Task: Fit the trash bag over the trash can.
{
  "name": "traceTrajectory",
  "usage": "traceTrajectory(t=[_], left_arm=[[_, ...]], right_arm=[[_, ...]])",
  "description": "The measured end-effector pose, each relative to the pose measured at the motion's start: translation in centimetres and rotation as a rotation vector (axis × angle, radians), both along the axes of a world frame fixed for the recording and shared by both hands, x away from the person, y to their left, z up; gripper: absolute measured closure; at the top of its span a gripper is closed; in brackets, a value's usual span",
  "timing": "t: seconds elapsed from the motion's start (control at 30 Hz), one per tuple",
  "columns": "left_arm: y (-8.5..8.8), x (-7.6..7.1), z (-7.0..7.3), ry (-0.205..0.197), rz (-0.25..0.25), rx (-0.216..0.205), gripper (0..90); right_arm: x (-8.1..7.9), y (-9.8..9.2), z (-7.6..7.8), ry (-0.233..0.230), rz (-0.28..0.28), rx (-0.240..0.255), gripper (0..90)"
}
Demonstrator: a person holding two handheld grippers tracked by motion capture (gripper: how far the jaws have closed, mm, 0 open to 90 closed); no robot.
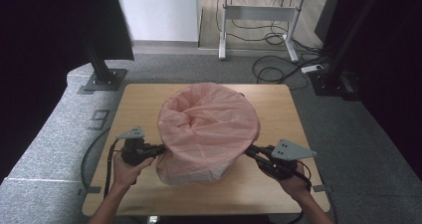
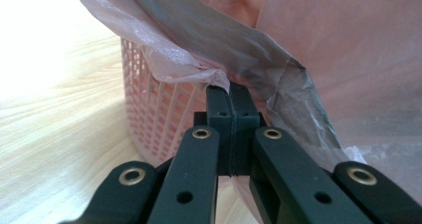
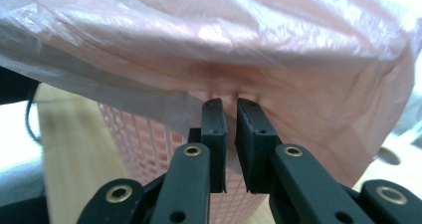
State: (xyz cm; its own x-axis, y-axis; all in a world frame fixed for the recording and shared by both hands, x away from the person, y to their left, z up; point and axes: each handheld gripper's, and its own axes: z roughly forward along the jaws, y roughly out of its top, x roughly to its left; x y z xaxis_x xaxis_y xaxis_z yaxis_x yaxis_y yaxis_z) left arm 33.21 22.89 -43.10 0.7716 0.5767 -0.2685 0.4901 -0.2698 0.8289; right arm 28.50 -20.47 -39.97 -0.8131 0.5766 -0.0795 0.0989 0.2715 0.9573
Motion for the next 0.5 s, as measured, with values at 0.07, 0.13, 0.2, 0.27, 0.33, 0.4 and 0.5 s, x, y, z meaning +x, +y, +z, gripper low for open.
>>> traceTrajectory(t=[0.07, 0.13, 0.2, 0.27, 0.33, 0.4, 0.5], left_arm=[[0.4, -0.1, -0.2, -0.003, 0.014, -0.017, 85.9], [1.2, -0.4, -0.2, -0.010, 0.021, -0.029, 70.3], [2.0, -0.8, 0.0, -0.016, 0.034, -0.046, 56.7], [2.8, -1.2, 0.2, -0.028, 0.052, -0.058, 43.2], [3.4, -1.6, 0.2, -0.042, 0.072, -0.067, 37.5], [3.8, -1.7, 0.3, -0.043, 0.087, -0.070, 34.7], [4.0, -1.7, 0.3, -0.048, 0.103, -0.074, 34.3]], right_arm=[[0.0, -0.9, 0.0, 0.020, -0.003, 0.019, 78.9], [-0.1, -2.0, 0.4, 0.024, -0.002, 0.042, 74.1], [-0.2, -3.2, 1.5, 0.014, -0.017, 0.056, 66.7], [-0.2, -4.0, 3.5, -0.007, -0.033, 0.049, 57.1], [0.1, -4.0, 5.3, -0.009, -0.019, 0.031, 52.9], [0.7, -3.5, 7.5, -0.013, 0.010, 0.015, 46.7], [2.6, -0.8, 10.9, 0.056, 0.111, -0.051, 36.7]])
